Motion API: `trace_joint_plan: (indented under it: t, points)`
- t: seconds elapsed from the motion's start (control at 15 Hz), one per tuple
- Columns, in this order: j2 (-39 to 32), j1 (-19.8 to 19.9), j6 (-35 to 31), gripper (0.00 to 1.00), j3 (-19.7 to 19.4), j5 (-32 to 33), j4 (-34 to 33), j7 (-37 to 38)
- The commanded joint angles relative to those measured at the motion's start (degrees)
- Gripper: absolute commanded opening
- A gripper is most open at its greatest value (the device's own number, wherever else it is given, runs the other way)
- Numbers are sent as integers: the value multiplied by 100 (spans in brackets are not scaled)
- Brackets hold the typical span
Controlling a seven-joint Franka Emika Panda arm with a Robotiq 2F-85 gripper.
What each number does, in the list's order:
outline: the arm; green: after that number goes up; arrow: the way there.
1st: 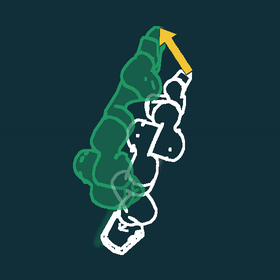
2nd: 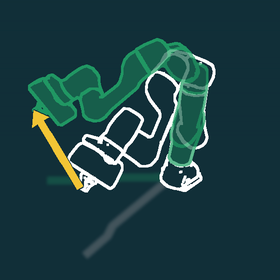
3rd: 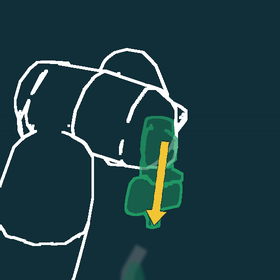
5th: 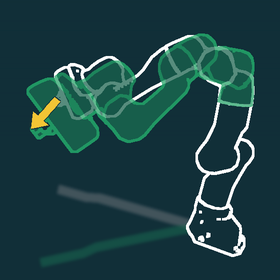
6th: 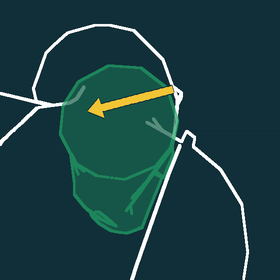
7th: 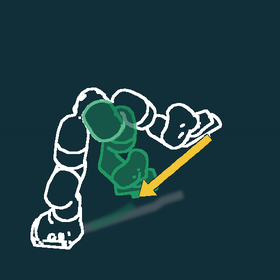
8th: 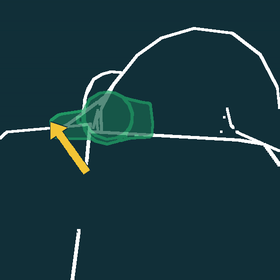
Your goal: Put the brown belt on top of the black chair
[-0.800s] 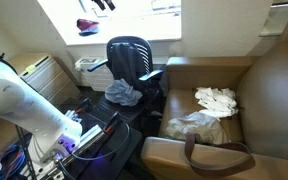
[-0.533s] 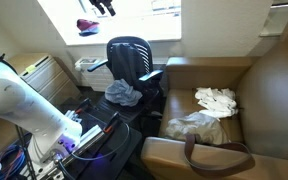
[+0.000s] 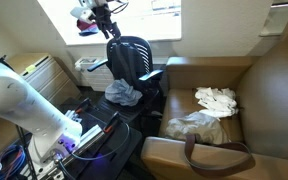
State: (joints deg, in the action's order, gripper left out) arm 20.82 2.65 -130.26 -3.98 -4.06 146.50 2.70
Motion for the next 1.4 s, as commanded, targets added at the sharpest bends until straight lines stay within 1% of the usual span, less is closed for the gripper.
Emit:
trace_joint_plan:
  t: [0.0, 0.07, 0.13, 0.2, 0.33, 0.47, 0.53, 0.6, 0.73, 0.8, 0.87, 0.93, 1.0, 1.07, 1.2, 1.27, 1.33]
  points:
    - [-369, 368, -134, 100, 251, 632, 14, 810]
    - [-723, 489, -528, 100, 109, 769, 211, 875]
    - [-778, 609, -581, 100, 101, 1023, 351, 1164]
    - [-868, 760, -771, 100, 91, 1335, 559, 1491]
    - [-1206, 1130, -1310, 100, 10, 2126, 935, 2250]
    - [-1743, 1468, -1588, 100, -185, 2916, 1070, 3020]
    - [-1345, 1132, -1239, 100, -143, 2465, 929, 2554]
    - [-1501, 1193, -1341, 100, -229, 2609, 1000, 2674]
    - [-1516, 1154, -1338, 100, -233, 2581, 942, 2651]
    - [-1471, 1272, -1488, 100, -113, 3394, 960, 3484]
    - [-1544, 1626, -1550, 100, 19, 3942, 891, 3992]
    - [-1629, 1861, -1623, 100, -36, 4446, 848, 4366]
    - [-1604, 2322, -1653, 100, -36, 4976, 831, 4584]
    - [-1565, 2500, -1570, 100, -120, 5507, 813, 4984]
    - [-1590, 2966, -1501, 100, -403, 6558, 791, 5694]
    - [-1738, 3182, -1492, 100, -569, 7095, 720, 6116]
    - [-1854, 2935, -1406, 100, -1167, 7613, 656, 6536]
